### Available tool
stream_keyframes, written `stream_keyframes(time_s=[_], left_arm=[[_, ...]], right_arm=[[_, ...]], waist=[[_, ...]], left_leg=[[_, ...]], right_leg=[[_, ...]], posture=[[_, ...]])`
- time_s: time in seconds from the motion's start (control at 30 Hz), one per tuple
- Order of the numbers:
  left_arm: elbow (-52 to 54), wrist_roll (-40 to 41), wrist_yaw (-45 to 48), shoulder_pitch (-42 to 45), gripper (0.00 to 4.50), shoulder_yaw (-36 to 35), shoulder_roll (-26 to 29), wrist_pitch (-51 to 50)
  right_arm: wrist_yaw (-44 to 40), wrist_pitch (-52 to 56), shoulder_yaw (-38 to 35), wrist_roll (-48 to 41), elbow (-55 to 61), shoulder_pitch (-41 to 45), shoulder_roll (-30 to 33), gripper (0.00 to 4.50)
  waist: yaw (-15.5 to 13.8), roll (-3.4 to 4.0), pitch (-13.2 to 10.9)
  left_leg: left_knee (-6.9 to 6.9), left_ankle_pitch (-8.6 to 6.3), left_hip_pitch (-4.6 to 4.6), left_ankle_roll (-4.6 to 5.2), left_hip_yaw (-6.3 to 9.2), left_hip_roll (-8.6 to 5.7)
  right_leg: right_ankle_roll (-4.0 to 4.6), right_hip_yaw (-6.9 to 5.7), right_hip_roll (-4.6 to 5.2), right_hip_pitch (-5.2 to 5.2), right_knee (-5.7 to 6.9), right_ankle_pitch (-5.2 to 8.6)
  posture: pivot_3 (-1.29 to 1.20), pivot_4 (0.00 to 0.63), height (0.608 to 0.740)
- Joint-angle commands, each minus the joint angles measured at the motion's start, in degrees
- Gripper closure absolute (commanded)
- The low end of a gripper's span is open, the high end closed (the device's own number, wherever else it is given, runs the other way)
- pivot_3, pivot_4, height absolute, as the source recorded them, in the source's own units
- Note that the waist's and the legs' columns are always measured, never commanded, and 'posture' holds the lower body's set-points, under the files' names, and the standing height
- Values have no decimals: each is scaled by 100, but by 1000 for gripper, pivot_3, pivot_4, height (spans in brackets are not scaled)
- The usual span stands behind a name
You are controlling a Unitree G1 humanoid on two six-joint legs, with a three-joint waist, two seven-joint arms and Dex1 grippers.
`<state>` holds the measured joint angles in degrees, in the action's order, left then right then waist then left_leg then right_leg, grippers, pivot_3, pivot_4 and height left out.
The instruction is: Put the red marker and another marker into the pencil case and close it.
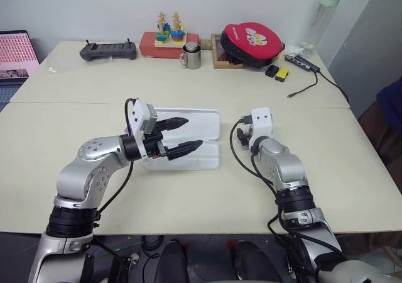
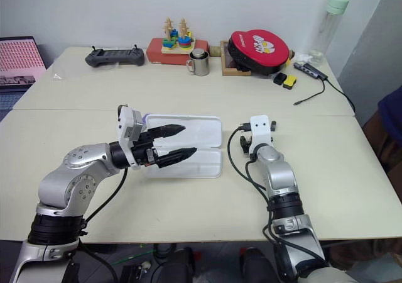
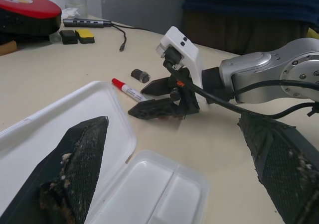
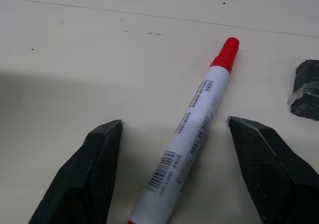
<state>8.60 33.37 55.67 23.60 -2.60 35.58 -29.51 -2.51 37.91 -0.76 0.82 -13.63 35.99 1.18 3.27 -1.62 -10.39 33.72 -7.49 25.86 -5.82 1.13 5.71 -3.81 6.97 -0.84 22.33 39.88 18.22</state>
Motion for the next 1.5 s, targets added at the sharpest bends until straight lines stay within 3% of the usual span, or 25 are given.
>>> stream_keyframes(time_s=[0.03, 0.47, 0.63, 0.77, 0.97, 1.13, 1.5], left_arm=[[59, -22, 49, 123, 0, 0, -33, 106], [66, -75, 22, 98, 0, -60, -73, 134], [55, -105, -114, 35, 0, -178, -73, 148], [209, 92, -304, -426, 0, -703, 100, -9], [81, 11, -308, -1182, 0, -1289, 493, 98], [51, -137, -109, -1946, 0, -1724, 917, 186], [852, 203, -378, -2712, 0, -2229, 967, -124]], right_arm=[[33, 4, -38, -34, 77, -69, 42, 1329], [33, -52, -141, -113, 71, -33, 74, 4183], [-209, -466, -159, -335, 578, 95, 70, 4181], [-1412, -1106, 266, -712, 1438, 409, 376, 4181], [-3490, -643, 1154, -1610, 2176, 516, 895, 4181], [-4501, -735, 2310, -1186, 1260, 1028, 1189, 4181], [-5001, -2019, 2859, -315, -1101, 1660, 790, 4181]], waist=[[0, 0, 0], [-1, 0, 0], [1, 1, -1], [64, 11, -9], [139, 8, -7], [142, 8, -7], [114, -4, -7]], left_leg=[[0, 0, 0, 0, 0, 0], [0, 0, 1, 0, 0, 0], [-1, 0, 1, 0, 0, 0], [-7, 0, 5, 0, -7, 1], [-59, 0, -6, 0, -5, 3], [-75, 0, -4, -1, -1, 4], [-77, 1, -1, -2, -7, 5]], right_leg=[[0, 0, 0, 0, 0, 0], [0, 0, 0, 1, -1, 0], [0, 1, 0, 2, -1, 0], [0, 7, 0, 12, 0, 1], [25, -2, -1, 18, -3, 15], [47, -11, 0, 29, -2, 23], [55, -13, 3, 38, 0, 26]], posture=[[0, 150, 740], [0, 150, 740], [0, 150, 740], [0, 150, 740], [0, 150, 740], [0, 150, 740], [0, 150, 740]])
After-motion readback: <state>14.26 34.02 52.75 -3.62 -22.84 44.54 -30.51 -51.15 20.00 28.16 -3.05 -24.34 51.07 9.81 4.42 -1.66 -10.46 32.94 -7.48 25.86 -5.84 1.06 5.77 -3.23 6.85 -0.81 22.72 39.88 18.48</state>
